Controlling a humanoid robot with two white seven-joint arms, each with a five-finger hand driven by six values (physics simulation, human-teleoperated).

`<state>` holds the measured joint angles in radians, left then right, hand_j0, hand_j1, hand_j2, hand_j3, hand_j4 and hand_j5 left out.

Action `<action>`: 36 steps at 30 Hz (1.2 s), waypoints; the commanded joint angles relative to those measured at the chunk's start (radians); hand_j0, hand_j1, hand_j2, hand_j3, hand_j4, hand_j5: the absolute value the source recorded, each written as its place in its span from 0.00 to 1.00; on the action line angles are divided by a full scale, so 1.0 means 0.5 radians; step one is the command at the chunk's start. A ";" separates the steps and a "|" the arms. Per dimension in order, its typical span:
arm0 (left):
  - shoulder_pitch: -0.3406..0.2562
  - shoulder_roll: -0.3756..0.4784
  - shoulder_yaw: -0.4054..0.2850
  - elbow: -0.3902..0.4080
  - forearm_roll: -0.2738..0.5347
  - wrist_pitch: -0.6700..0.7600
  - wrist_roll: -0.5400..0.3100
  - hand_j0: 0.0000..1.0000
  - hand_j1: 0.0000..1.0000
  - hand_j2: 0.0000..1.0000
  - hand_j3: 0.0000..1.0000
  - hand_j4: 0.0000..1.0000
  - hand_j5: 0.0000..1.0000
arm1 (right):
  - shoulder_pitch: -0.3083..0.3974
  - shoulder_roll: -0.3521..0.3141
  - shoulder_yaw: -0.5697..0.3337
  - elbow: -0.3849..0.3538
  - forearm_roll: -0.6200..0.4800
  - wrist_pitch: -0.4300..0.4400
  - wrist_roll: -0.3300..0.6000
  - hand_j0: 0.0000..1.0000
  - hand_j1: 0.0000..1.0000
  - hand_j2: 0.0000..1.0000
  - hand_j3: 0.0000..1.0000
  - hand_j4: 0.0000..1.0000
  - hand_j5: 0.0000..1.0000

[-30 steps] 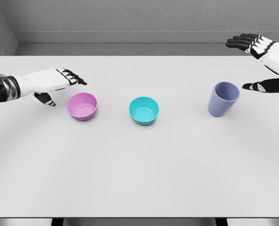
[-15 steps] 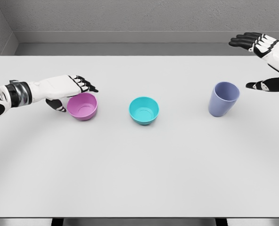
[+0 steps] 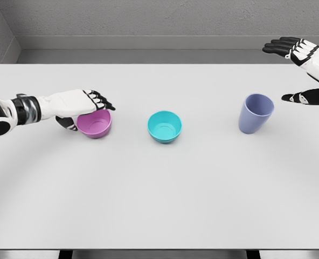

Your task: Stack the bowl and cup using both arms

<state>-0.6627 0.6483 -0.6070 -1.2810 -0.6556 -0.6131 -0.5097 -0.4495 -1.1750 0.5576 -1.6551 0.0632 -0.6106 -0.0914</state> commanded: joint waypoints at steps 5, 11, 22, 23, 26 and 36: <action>0.000 -0.023 -0.019 -0.006 -0.033 0.004 -0.002 1.00 1.00 1.00 1.00 1.00 1.00 | 0.000 -0.003 -0.002 0.000 -0.013 -0.001 -0.001 1.00 1.00 1.00 1.00 1.00 1.00; 0.000 -0.045 -0.032 -0.003 -0.045 0.004 -0.002 1.00 1.00 1.00 1.00 1.00 1.00 | 0.000 0.000 -0.002 0.000 -0.013 -0.001 -0.001 1.00 1.00 1.00 1.00 1.00 1.00; -0.006 -0.045 -0.044 0.006 -0.048 0.004 -0.073 0.84 0.84 0.84 0.84 0.84 0.84 | 0.000 0.000 -0.002 0.000 -0.013 -0.001 -0.001 1.00 1.00 1.00 1.00 1.00 1.00; -0.006 -0.048 -0.047 0.006 -0.045 0.004 -0.103 0.78 0.78 0.78 0.78 0.78 0.78 | 0.000 0.000 -0.002 0.000 -0.013 -0.001 -0.001 1.00 1.00 1.00 1.00 1.00 1.00; -0.006 -0.060 -0.047 0.006 -0.045 0.004 -0.103 0.67 0.67 0.67 0.67 0.67 0.67 | 0.000 0.000 -0.002 0.000 -0.013 -0.001 -0.001 1.00 1.00 1.00 1.00 1.00 1.00; -0.003 -0.057 -0.038 0.006 0.010 0.004 -0.091 0.51 0.51 0.51 0.51 0.51 0.51 | 0.000 0.000 -0.002 0.000 -0.013 -0.001 -0.001 1.00 1.00 1.00 1.00 1.00 1.00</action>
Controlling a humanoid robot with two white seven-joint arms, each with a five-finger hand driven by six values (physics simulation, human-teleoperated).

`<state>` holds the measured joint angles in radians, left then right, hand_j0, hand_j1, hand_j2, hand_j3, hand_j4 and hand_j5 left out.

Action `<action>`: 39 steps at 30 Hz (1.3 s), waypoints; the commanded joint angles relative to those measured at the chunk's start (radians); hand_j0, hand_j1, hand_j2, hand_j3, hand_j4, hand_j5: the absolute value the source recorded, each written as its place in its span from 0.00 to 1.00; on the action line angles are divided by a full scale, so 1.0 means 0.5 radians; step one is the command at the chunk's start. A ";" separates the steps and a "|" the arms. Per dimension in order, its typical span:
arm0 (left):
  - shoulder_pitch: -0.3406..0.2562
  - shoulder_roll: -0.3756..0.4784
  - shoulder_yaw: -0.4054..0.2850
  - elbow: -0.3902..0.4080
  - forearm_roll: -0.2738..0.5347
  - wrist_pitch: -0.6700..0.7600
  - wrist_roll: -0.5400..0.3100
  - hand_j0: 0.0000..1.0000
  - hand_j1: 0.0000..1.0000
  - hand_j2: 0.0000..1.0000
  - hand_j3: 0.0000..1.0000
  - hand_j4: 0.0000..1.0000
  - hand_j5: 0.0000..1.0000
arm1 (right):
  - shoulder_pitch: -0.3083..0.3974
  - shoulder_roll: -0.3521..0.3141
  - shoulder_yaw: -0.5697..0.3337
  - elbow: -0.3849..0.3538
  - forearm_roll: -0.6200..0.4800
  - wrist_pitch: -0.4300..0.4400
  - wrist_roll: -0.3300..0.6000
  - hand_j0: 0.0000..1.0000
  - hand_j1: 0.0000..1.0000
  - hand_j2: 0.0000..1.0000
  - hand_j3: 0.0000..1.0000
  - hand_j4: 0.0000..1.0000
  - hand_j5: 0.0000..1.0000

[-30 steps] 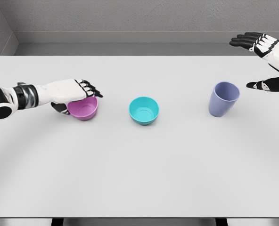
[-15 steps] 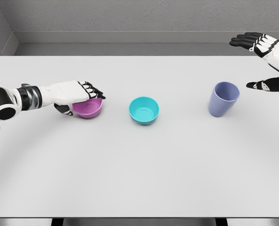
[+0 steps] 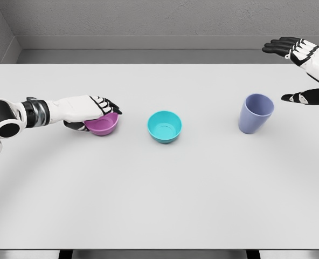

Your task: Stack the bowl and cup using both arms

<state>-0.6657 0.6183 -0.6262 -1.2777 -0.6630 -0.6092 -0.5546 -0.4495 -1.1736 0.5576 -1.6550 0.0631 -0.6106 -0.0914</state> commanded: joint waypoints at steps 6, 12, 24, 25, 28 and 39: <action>-0.018 -0.028 0.019 -0.006 0.191 -0.003 0.002 0.46 0.46 0.46 0.46 0.46 0.46 | 0.000 -0.003 -0.002 0.000 -0.013 -0.001 -0.001 1.00 1.00 1.00 1.00 1.00 1.00; -0.104 -0.193 0.025 -0.009 0.280 -0.003 0.002 0.47 0.47 0.47 0.47 0.47 0.47 | 0.000 -0.003 -0.002 0.000 -0.013 -0.001 -0.001 1.00 1.00 1.00 1.00 1.00 1.00; -0.279 -0.500 -0.269 -0.052 0.255 -0.003 -0.001 0.48 0.48 0.48 0.48 0.48 0.48 | 0.000 -0.003 -0.002 0.000 -0.013 -0.001 -0.001 1.00 1.00 1.00 1.00 1.00 1.00; -0.282 -0.503 -0.272 -0.046 0.246 -0.003 -0.001 0.48 0.48 0.48 0.48 0.48 0.48 | 0.000 -0.003 -0.002 0.000 -0.013 -0.001 -0.001 1.00 1.00 1.00 1.00 1.00 1.00; -0.294 -0.516 -0.352 -0.022 0.212 -0.003 -0.001 0.48 0.48 0.48 0.48 0.48 0.48 | 0.000 -0.003 -0.002 0.000 -0.013 -0.001 -0.001 1.00 1.00 1.00 1.00 1.00 1.00; -0.319 -0.516 -0.337 0.086 0.191 -0.003 -0.001 0.51 0.51 0.51 0.51 0.51 0.51 | 0.000 -0.003 -0.002 0.000 -0.013 -0.001 -0.001 1.00 1.00 1.00 1.00 1.00 1.00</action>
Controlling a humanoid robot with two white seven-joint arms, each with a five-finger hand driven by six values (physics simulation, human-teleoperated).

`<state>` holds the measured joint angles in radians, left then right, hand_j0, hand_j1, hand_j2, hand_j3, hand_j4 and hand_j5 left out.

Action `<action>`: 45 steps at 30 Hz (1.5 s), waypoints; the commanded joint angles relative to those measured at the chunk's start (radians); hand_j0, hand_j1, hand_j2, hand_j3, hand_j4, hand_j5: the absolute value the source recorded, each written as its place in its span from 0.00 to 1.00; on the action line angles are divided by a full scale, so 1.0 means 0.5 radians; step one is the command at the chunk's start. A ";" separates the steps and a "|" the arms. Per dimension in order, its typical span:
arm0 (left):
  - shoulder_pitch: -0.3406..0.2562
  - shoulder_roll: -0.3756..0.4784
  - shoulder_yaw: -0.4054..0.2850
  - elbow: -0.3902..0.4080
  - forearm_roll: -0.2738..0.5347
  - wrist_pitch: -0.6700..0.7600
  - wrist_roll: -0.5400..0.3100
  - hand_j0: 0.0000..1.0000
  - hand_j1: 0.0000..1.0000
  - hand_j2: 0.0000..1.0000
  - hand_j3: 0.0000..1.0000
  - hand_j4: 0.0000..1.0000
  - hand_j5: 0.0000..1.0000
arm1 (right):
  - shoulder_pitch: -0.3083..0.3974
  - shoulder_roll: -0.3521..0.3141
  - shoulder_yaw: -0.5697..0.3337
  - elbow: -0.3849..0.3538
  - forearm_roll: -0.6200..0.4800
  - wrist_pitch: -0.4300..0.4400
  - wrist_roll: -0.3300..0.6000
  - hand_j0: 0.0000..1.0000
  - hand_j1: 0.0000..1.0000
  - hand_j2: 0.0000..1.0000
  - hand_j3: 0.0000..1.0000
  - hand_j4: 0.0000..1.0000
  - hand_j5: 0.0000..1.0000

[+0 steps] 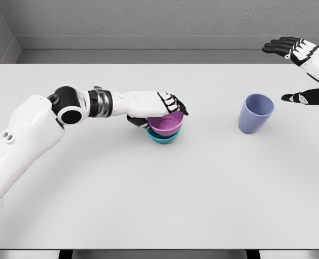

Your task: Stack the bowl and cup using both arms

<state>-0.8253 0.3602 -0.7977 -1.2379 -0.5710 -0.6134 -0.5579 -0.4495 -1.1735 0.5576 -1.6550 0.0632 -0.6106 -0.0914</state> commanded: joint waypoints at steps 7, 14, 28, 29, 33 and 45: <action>-0.003 0.004 0.015 0.003 0.031 0.005 0.005 1.00 1.00 1.00 1.00 1.00 1.00 | 0.000 -0.003 -0.002 0.000 -0.013 -0.001 -0.001 1.00 1.00 1.00 1.00 1.00 1.00; -0.040 0.004 0.022 -0.012 0.038 0.005 0.005 1.00 1.00 1.00 1.00 1.00 1.00 | 0.000 -0.006 -0.002 0.000 -0.013 -0.001 -0.001 1.00 1.00 1.00 1.00 1.00 1.00; -0.071 0.292 0.022 -0.172 0.047 0.005 -0.004 1.00 1.00 1.00 1.00 1.00 1.00 | 0.074 -0.077 0.001 0.006 -0.016 -0.001 -0.004 1.00 1.00 1.00 1.00 1.00 1.00; -0.071 0.363 0.028 -0.178 0.047 0.005 -0.004 1.00 1.00 1.00 1.00 1.00 1.00 | 0.068 -0.077 -0.002 0.006 -0.016 -0.001 -0.001 1.00 1.00 1.00 1.00 1.00 1.00; -0.031 0.608 0.104 -0.175 0.053 0.005 -0.007 1.00 1.00 1.00 1.00 1.00 1.00 | 0.046 -0.116 -0.066 0.000 -0.016 -0.001 0.139 1.00 1.00 1.00 1.00 1.00 1.00; 0.488 1.084 0.632 -0.068 0.777 0.005 0.002 1.00 1.00 1.00 1.00 1.00 1.00 | -0.276 0.156 -0.281 0.052 -0.013 0.472 1.405 1.00 1.00 1.00 1.00 1.00 1.00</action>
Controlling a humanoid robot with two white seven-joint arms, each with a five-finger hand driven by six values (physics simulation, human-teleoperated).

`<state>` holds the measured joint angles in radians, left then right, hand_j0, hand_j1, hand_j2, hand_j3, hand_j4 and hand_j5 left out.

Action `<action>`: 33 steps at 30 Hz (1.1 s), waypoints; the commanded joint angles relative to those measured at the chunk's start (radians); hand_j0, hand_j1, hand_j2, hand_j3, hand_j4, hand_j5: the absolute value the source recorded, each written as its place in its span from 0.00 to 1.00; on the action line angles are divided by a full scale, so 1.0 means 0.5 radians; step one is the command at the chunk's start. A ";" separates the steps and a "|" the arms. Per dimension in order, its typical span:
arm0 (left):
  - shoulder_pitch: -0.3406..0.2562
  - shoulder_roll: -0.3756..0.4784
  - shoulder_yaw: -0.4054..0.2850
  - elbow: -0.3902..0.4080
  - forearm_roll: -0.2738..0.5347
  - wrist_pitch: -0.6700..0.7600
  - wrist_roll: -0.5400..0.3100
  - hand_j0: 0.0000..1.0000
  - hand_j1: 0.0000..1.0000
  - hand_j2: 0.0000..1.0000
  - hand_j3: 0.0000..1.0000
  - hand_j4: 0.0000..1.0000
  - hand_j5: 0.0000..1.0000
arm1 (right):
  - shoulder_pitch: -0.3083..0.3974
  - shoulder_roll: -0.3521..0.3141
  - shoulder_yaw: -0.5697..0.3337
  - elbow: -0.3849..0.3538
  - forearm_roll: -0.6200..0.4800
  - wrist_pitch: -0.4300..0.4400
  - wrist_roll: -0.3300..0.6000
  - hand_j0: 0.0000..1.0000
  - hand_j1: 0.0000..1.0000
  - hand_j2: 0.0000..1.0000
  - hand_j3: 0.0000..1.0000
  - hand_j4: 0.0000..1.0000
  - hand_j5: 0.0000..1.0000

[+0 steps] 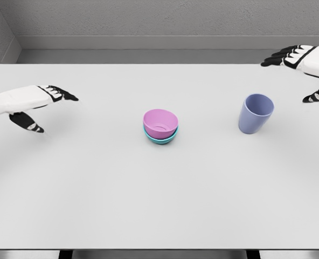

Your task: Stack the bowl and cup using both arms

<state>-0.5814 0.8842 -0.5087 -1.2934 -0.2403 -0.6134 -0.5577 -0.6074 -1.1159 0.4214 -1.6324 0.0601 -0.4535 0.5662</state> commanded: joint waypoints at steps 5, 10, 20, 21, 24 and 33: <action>0.037 0.036 0.079 0.077 0.128 0.005 0.002 1.00 1.00 1.00 1.00 1.00 1.00 | -0.083 0.173 0.016 0.132 -0.007 0.198 0.089 1.00 1.00 1.00 1.00 1.00 1.00; 0.037 0.036 0.079 0.105 0.125 0.005 0.002 1.00 1.00 1.00 1.00 1.00 1.00 | -0.319 0.366 0.329 0.298 0.042 0.205 0.089 1.00 1.00 1.00 1.00 1.00 1.00; 0.040 0.026 0.100 0.151 0.125 0.005 0.002 1.00 1.00 1.00 1.00 1.00 1.00 | -0.371 0.330 0.372 0.344 0.150 0.192 0.089 1.00 1.00 1.00 1.00 1.00 1.00; 0.040 0.026 0.100 0.148 0.128 0.005 0.002 1.00 1.00 1.00 1.00 1.00 1.00 | -0.368 0.317 0.372 0.338 0.150 0.189 0.089 1.00 1.00 1.00 1.00 1.00 1.00; 0.040 0.026 0.100 0.145 0.128 0.005 0.002 1.00 1.00 1.00 1.00 1.00 1.00 | -0.347 0.302 0.387 0.332 0.150 0.171 0.089 1.00 1.00 1.00 1.00 1.00 1.00; 0.043 0.026 0.097 0.139 0.128 0.005 0.002 1.00 1.00 1.00 1.00 1.00 1.00 | -0.282 0.302 0.495 0.273 0.150 0.165 0.089 1.00 1.00 1.00 1.00 1.00 1.00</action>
<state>-0.5599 0.8963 -0.4594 -1.2232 -0.1838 -0.6134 -0.5573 -0.7486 -0.9630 0.6571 -1.4934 0.1387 -0.3723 0.6113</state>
